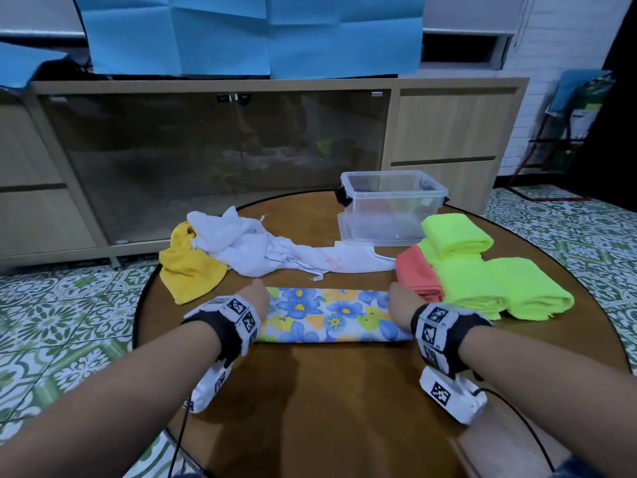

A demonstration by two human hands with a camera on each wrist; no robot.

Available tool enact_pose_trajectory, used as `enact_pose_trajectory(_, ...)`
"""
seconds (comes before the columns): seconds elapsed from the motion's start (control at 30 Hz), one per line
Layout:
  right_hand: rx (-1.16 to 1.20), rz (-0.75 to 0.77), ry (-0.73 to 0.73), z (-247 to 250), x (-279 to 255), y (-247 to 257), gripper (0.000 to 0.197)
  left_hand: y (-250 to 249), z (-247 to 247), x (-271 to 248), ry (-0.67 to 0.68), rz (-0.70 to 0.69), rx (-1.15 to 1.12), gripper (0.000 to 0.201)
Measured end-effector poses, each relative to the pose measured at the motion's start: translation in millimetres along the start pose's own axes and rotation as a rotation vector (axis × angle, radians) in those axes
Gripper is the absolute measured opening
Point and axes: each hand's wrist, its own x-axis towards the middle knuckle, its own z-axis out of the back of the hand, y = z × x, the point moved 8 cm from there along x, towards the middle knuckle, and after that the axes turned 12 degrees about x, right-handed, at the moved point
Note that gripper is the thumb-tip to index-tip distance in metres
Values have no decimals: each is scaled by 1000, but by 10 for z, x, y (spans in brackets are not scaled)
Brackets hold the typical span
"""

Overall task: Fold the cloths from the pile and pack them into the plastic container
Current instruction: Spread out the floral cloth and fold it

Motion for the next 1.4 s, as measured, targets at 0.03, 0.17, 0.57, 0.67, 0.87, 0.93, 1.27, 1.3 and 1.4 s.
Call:
enact_pose_trajectory(0.03, -64, -3, 14, -35, -18, 25, 12, 37, -43, 91, -15, 35, -12, 19)
enact_pose_trajectory(0.17, -141, -43, 24, -86, 35, 22, 34, 55, -105, 106, 39, 89, 48, 41)
enact_pose_trajectory(0.57, -337, -41, 10, 113, -58, 85, 32, 65, 213, 104, -87, -26, -549, 44)
enact_pose_trajectory(0.67, -509, 21, 74, 27, -10, 99, 31, 77, 82, 174, 80, 6, -610, 53)
enact_pose_trajectory(0.87, 96, 8, -88, 194, 40, 40, 34, 55, 64, 243, -22, -94, -466, 44)
enact_pose_trajectory(0.93, 165, 27, -124, 244, 92, 30, 22, 91, 135, 236, -54, -111, -443, 37)
enact_pose_trajectory(1.27, 319, 175, -3, -24, 148, 289, 36, 338, 77, 160, 190, -123, -590, 40)
enact_pose_trajectory(1.3, 337, 181, -20, 1, 168, 288, 36, 332, 85, 159, 196, -121, -603, 47)
enact_pose_trajectory(1.4, 406, 164, -78, 49, 196, 232, 35, 330, 144, 163, 143, -130, -581, 62)
